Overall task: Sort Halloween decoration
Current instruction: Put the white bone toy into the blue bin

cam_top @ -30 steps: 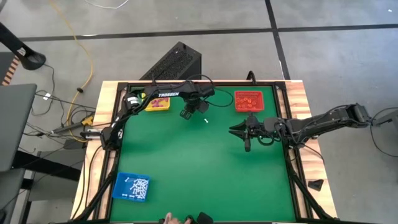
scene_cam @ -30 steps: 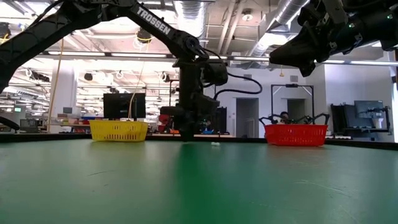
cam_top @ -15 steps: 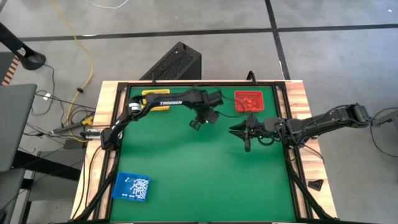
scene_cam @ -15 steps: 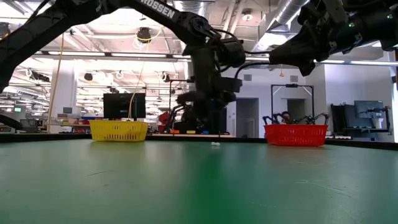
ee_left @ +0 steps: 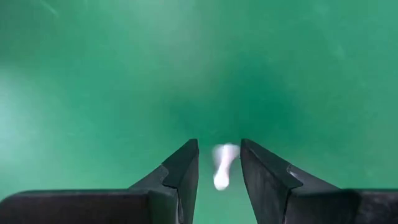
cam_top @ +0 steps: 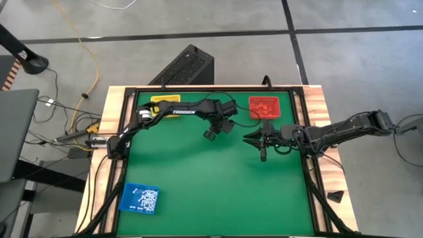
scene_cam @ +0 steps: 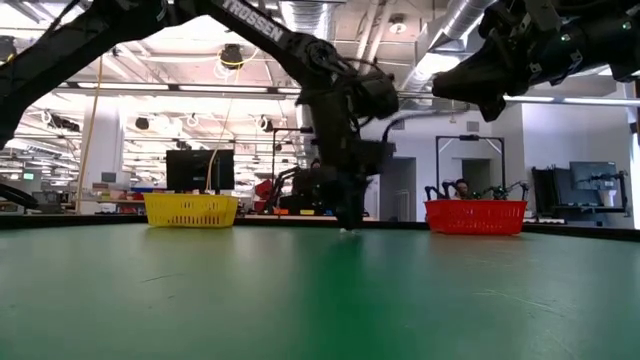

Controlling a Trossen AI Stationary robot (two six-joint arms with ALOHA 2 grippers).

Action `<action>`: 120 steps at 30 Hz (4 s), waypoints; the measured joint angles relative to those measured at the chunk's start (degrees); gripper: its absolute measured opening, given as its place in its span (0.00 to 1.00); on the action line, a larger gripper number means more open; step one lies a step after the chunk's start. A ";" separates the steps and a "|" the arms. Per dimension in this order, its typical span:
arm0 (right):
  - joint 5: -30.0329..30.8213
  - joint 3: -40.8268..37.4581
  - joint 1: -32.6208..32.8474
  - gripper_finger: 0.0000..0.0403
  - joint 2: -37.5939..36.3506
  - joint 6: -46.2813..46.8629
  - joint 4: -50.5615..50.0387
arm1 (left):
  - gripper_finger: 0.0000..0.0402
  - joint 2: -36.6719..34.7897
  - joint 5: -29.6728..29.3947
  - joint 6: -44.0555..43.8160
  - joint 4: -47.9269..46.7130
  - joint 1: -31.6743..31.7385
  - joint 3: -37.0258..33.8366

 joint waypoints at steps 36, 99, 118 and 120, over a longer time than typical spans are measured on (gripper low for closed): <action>-0.11 0.07 1.20 0.27 -0.50 -0.50 0.84 | 0.01 3.77 1.40 -22.24 -1.13 0.17 2.32; -0.04 0.00 1.20 0.27 -0.48 -0.48 0.77 | 0.03 3.11 -0.18 -43.30 4.83 -5.40 0.35; -0.04 0.00 1.20 0.27 -0.48 -0.72 0.26 | 0.01 -7.78 -1.17 -42.70 -12.71 -8.64 0.24; -0.04 0.00 1.20 0.27 -0.48 -0.72 0.20 | 0.01 -9.69 -1.18 -42.73 -15.70 -9.37 0.24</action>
